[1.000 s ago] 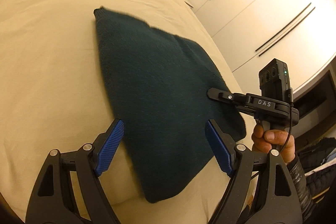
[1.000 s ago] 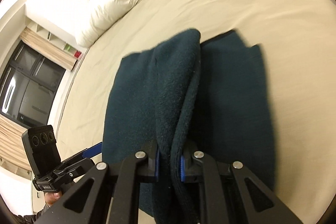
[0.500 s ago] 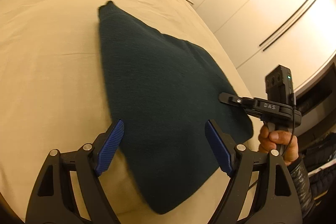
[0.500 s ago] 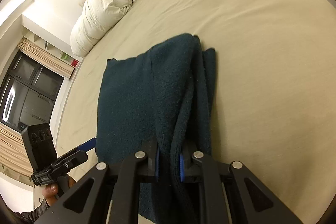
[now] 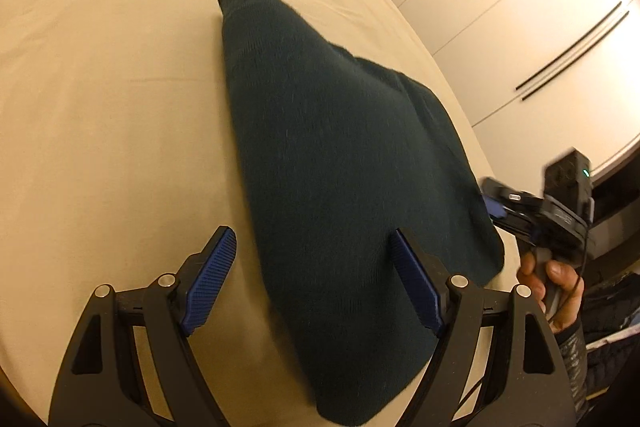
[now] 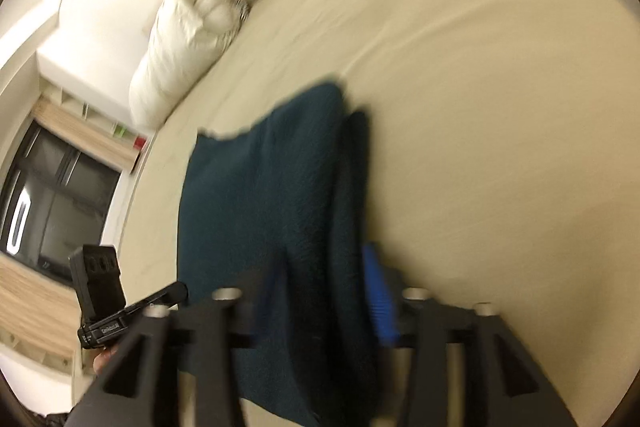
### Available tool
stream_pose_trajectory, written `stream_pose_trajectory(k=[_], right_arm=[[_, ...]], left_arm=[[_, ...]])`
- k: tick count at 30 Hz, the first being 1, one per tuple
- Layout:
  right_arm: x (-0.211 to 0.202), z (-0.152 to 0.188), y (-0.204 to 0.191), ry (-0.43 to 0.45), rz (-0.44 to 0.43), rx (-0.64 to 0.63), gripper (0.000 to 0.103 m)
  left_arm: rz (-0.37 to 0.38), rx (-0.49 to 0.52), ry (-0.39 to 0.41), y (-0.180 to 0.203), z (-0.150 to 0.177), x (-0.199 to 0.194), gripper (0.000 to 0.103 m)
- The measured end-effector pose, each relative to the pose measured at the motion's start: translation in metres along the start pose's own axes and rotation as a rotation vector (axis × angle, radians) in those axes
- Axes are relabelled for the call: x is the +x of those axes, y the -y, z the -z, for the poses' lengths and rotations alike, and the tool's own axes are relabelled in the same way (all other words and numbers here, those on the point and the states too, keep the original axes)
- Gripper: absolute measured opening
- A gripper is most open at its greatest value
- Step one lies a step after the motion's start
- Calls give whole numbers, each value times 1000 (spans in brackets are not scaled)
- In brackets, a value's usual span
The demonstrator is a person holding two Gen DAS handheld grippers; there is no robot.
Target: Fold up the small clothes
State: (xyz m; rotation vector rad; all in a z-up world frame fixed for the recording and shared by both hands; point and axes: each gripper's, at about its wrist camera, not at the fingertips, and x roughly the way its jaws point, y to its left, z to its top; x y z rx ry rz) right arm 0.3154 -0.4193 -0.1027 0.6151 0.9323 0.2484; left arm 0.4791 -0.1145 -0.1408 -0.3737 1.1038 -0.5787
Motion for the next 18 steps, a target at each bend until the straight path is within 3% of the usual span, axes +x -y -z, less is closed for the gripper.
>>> stream_pose_trajectory(k=[1, 7, 11, 13, 18], right_arm=[[-5, -2, 3, 15, -12, 8, 69], [34, -8, 9, -107, -71, 42, 69], [55, -11, 5, -130, -85, 69, 56], [60, -10, -5, -160, -53, 20, 44], [53, -5, -22, -151, 45, -57, 29]], left_arm=[[7, -11, -1, -1, -2, 1, 79], [94, -126, -48, -24, -6, 17, 79], [95, -129, -57, -26, -8, 17, 78], [100, -108, -83, -21, -9, 20, 62], [112, -94, -87, -21, -9, 16, 45]])
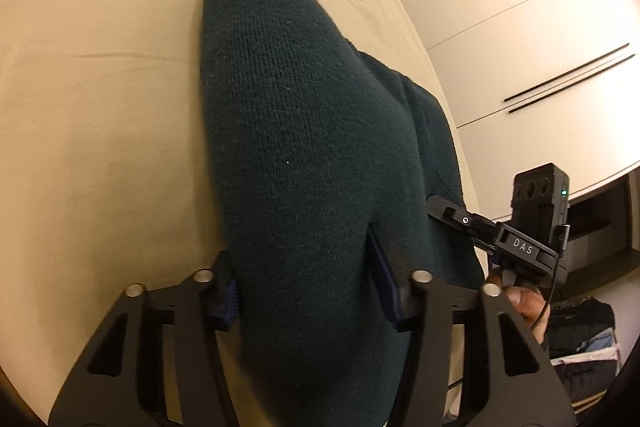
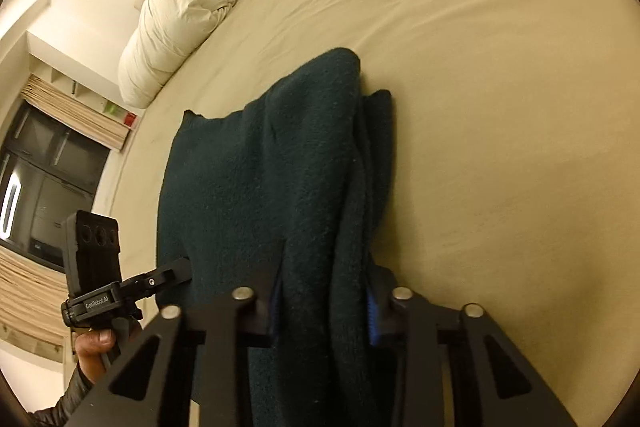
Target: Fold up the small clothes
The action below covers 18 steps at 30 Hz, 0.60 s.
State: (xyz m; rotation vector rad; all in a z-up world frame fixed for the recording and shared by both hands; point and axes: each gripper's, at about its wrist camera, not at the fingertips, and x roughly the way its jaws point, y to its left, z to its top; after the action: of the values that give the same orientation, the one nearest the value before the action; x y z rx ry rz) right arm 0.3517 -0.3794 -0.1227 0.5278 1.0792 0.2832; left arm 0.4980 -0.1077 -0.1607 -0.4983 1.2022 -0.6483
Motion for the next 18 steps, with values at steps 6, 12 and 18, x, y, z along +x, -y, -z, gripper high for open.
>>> stream_pose_trajectory(k=[6, 12, 18], right_arm=[[-30, 11, -55, 62, 45, -99, 25], [-75, 46, -124, 121, -27, -190, 25], [-95, 94, -180, 112, -147, -237, 25]], left_arm=[[16, 17, 31, 8, 11, -38, 35], [16, 79, 133, 15, 40, -140, 35], [-44, 148, 187, 3, 93, -242, 35]])
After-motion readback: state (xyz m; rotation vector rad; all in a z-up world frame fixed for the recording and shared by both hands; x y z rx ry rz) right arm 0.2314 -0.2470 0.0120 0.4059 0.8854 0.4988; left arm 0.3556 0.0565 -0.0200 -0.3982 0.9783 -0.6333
